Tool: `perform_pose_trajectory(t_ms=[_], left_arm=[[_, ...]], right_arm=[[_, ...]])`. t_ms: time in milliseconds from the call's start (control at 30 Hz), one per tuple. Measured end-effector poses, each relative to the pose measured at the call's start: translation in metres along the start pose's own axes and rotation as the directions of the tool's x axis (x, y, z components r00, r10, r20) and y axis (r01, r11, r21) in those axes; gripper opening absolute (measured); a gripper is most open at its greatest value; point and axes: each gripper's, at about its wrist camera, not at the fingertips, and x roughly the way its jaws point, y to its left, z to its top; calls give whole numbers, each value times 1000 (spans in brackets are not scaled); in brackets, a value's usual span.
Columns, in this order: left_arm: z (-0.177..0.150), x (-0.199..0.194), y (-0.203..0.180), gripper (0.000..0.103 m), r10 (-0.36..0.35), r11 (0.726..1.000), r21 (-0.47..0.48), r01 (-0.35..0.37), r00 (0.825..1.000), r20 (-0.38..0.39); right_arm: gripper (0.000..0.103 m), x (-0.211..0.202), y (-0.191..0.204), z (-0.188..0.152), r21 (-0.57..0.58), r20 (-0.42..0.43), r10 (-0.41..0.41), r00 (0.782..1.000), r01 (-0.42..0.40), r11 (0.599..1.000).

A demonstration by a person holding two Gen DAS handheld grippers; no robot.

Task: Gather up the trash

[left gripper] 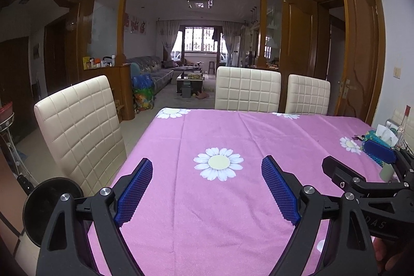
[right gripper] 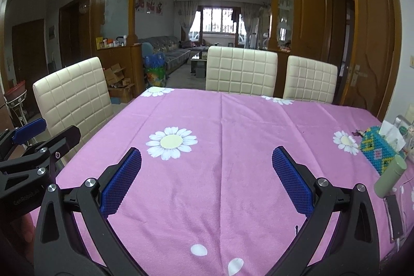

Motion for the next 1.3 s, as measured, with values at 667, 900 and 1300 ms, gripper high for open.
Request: perform_pose_trajectory(t_ms=[667,900,1300], left_arm=[[-4,-6,-2,84,-17,1000,-7,17,1000,18],[-6,-9,-4,84,-8,1000,3,8,1000,27],[-7,-8,-6,84,-56,998,4,56,998,12]], right_arm=[[100,-9,-5,-1,7,13,-29,1000,29,1000],[100,-11,-5,-1,7,18,-21,1000,21,1000],[100,-10,-5,-1,7,8,-27,1000,27,1000]])
